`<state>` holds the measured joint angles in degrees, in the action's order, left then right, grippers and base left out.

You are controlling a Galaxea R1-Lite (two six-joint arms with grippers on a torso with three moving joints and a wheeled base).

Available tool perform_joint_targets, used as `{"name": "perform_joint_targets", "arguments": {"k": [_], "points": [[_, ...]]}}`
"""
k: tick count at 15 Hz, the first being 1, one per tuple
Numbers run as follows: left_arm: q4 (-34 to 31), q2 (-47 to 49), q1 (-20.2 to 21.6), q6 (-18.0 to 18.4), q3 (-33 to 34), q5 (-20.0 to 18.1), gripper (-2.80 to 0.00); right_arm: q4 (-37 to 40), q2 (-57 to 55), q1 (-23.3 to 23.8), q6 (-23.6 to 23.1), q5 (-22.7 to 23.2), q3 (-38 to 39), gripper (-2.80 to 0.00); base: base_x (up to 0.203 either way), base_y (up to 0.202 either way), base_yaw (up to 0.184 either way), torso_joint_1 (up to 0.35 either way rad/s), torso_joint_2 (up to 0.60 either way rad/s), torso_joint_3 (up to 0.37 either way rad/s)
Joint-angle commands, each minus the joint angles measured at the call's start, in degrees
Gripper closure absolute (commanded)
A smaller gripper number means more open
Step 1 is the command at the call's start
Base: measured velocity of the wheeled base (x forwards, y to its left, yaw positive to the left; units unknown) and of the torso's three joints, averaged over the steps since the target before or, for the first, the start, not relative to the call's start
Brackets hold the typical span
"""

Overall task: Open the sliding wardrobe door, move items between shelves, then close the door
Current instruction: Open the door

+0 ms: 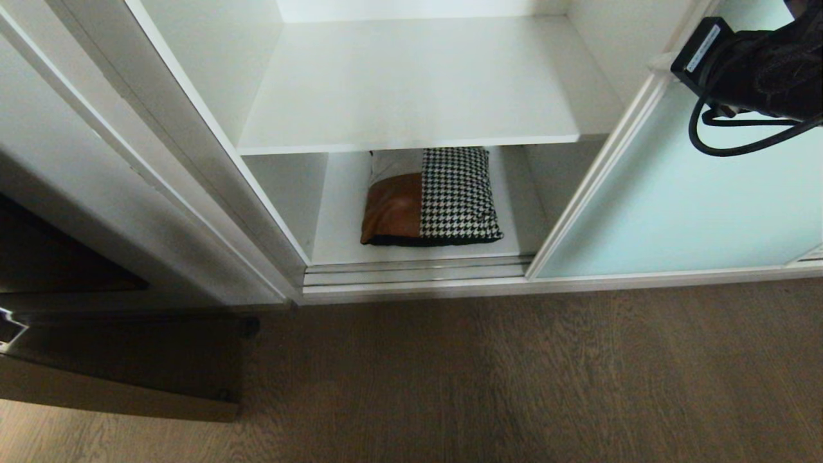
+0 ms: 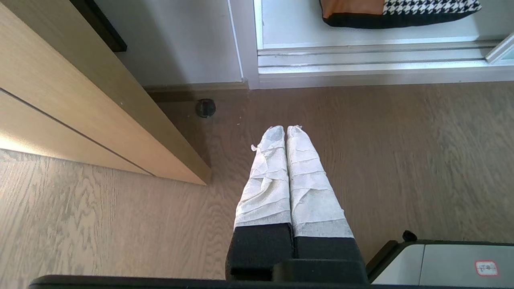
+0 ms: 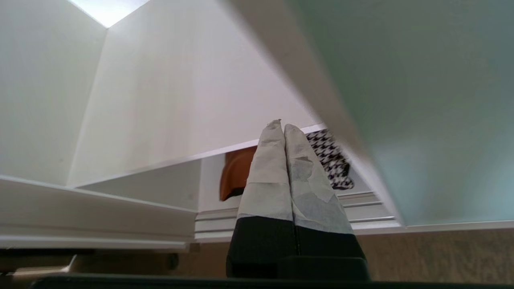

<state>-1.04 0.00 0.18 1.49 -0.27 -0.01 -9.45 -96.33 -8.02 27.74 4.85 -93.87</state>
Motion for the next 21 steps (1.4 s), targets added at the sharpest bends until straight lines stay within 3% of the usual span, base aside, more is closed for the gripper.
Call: {"name": "perform_joint_targets", "arguments": {"k": [1, 15, 18, 21], "points": [[-0.02, 0.09, -0.01, 0.01, 0.0, 0.01, 0.0, -0.04, -0.86, 1.01, 0.21, 0.07, -0.89, 0.0, 0.0, 0.0, 0.0, 0.0, 0.0, 0.0], [-0.02, 0.09, 0.07, 0.01, 0.0, 0.01, 0.0, 0.38, -0.15, 5.3, 0.13, 0.5, -1.58, 0.0, 0.0, 0.0, 0.0, 0.0, 0.0, 0.0], [-0.02, 0.09, -0.01, 0.01, 0.0, 0.01, 0.0, 0.48, 4.75, 4.27, 0.04, 2.4, 1.74, 0.0, 0.0, 0.0, 0.0, 0.0, 0.0, 0.0], [-0.02, 0.09, 0.01, 0.01, 0.0, -0.07, 0.0, 0.19, 12.25, 3.52, -0.38, 6.26, 9.98, 0.0, 0.0, 0.0, 0.0, 0.0, 0.0, 0.0]]}}
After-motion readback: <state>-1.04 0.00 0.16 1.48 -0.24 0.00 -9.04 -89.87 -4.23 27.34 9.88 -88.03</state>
